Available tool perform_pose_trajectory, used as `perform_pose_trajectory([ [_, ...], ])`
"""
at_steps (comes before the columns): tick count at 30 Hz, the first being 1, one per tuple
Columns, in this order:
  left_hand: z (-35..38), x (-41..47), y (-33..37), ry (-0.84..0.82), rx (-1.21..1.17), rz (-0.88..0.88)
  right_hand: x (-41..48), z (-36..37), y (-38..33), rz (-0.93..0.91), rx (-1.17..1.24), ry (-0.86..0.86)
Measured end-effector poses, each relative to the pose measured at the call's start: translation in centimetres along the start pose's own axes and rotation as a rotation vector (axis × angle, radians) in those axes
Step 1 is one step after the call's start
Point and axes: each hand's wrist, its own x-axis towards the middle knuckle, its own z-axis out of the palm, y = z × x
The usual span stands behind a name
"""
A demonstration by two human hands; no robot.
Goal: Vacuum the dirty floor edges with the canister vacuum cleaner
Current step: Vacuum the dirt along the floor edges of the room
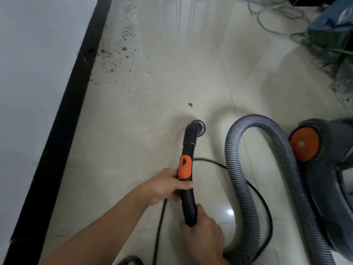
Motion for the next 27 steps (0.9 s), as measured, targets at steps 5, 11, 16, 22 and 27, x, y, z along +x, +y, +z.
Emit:
perform_pose_trajectory([
  [5, -0.9, 3.5, 4.2, 0.263, -0.151, 0.067, 6.3, -4.4, -2.6, -0.154, -0.090, 0.107],
  [11, -1.9, 4.8, 6.7, 0.351, -0.162, 0.108, 8.6, -5.8, -4.9, -0.179, -0.057, 0.118],
  [16, 0.7, 3.6, 4.2, 0.120, 0.001, 0.009, 3.8, -2.9, -1.0, -0.051, 0.038, 0.159],
  [22, 1.8, 2.9, 3.9, 0.217, 0.014, 0.072, 3.4, -2.6, -1.0, -0.081, 0.107, 0.169],
  [27, -3.2, -3.4, -0.6, 0.181, 0.002, -0.123, -0.1, 0.4, -1.1, -0.310, -0.130, -0.040],
])
